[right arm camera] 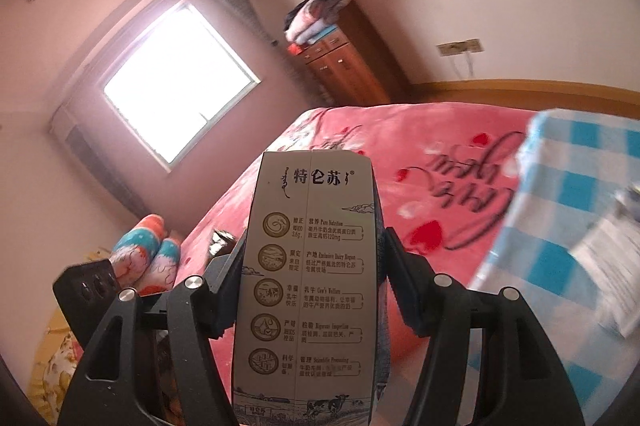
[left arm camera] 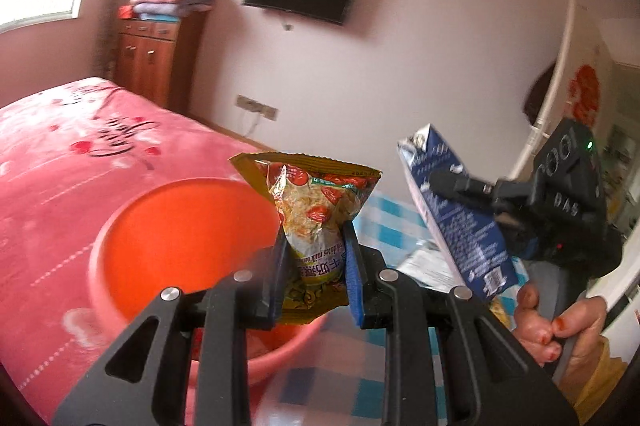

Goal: Collect trash
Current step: 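Carry both items over the orange bucket and open both grippers to drop them, then move both tools back from the bucket to the table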

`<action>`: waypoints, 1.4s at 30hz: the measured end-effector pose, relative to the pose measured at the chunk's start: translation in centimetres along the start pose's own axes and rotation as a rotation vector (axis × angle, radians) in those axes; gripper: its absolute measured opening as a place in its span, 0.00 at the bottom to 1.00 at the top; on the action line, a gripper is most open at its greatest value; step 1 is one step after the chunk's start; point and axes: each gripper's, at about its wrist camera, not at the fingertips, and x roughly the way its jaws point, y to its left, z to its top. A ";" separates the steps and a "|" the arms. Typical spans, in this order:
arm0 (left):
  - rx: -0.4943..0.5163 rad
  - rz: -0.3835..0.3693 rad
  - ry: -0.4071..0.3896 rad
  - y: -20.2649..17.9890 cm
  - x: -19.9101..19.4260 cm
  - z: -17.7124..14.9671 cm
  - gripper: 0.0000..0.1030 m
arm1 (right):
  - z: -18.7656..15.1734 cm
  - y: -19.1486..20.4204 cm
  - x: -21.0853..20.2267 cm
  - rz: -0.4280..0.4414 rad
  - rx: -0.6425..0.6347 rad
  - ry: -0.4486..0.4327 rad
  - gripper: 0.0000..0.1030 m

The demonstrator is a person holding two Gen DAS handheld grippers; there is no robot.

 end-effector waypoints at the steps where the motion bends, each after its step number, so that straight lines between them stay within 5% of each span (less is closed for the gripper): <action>1: -0.007 0.012 0.002 0.3 0.1 0.0 0.26 | 0.3 0.6 1.1 0.009 -0.006 0.012 0.62; 10: -0.076 0.113 0.030 4.2 1.6 -0.4 0.27 | 0.8 3.7 8.2 0.046 -0.014 0.107 0.66; 12: -0.092 0.136 0.039 4.9 1.8 -0.7 0.42 | 0.6 3.7 8.9 0.028 -0.006 0.119 0.80; 15: -0.102 0.175 0.013 5.7 1.7 -0.6 0.69 | 0.2 3.5 8.7 0.011 -0.012 0.090 0.82; 18: -0.105 0.195 -0.016 5.9 1.2 -0.5 0.79 | -0.1 3.2 7.2 -0.027 -0.032 0.035 0.86; 26: -0.041 0.204 -0.133 4.0 -0.4 -0.4 0.86 | -1.5 0.5 2.4 -0.143 -0.068 -0.117 0.91; 33: -0.004 0.129 -0.227 1.6 -1.6 -0.5 0.86 | -3.7 -1.6 -1.3 -0.212 -0.107 -0.211 0.94; 42: 0.073 0.061 -0.247 -2.2 -2.0 -1.0 0.86 | -6.1 -3.6 -5.4 -0.283 -0.130 -0.276 0.95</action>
